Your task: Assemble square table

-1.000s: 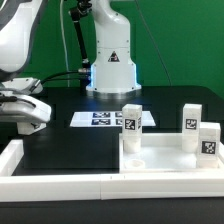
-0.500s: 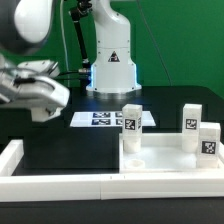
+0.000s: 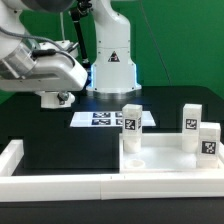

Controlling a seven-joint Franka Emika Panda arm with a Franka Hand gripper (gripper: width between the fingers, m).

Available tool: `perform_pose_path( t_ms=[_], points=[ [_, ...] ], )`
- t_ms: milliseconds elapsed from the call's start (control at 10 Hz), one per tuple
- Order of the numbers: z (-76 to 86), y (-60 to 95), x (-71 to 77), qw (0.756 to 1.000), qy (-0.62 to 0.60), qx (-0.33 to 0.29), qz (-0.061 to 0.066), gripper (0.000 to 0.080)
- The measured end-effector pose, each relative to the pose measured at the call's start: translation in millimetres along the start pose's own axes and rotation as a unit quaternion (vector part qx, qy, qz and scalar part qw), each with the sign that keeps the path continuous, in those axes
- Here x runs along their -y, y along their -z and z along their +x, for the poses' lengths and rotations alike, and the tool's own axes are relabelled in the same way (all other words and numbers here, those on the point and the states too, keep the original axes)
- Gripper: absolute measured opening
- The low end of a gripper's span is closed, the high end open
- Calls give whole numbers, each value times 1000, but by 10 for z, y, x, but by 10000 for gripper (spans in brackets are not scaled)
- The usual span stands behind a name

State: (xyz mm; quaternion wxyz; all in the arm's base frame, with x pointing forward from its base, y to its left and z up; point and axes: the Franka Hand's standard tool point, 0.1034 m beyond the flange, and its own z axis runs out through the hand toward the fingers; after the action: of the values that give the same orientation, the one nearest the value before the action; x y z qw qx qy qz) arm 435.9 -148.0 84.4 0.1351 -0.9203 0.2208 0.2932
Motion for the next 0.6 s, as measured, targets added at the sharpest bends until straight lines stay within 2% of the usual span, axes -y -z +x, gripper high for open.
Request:
perform_pose_path(
  t_ms=[100,300,400,500,600],
  points=[
    [54,29,60,999,7,-39,-8,288],
    [98,344,468,992,29,-120,-19,288],
    [110,531,598,989,47,-140,-29,288],
    [147,714,689,982,56,-178,-27,288],
    [196,743,691,973,58,-222,-26,288]
  ],
)
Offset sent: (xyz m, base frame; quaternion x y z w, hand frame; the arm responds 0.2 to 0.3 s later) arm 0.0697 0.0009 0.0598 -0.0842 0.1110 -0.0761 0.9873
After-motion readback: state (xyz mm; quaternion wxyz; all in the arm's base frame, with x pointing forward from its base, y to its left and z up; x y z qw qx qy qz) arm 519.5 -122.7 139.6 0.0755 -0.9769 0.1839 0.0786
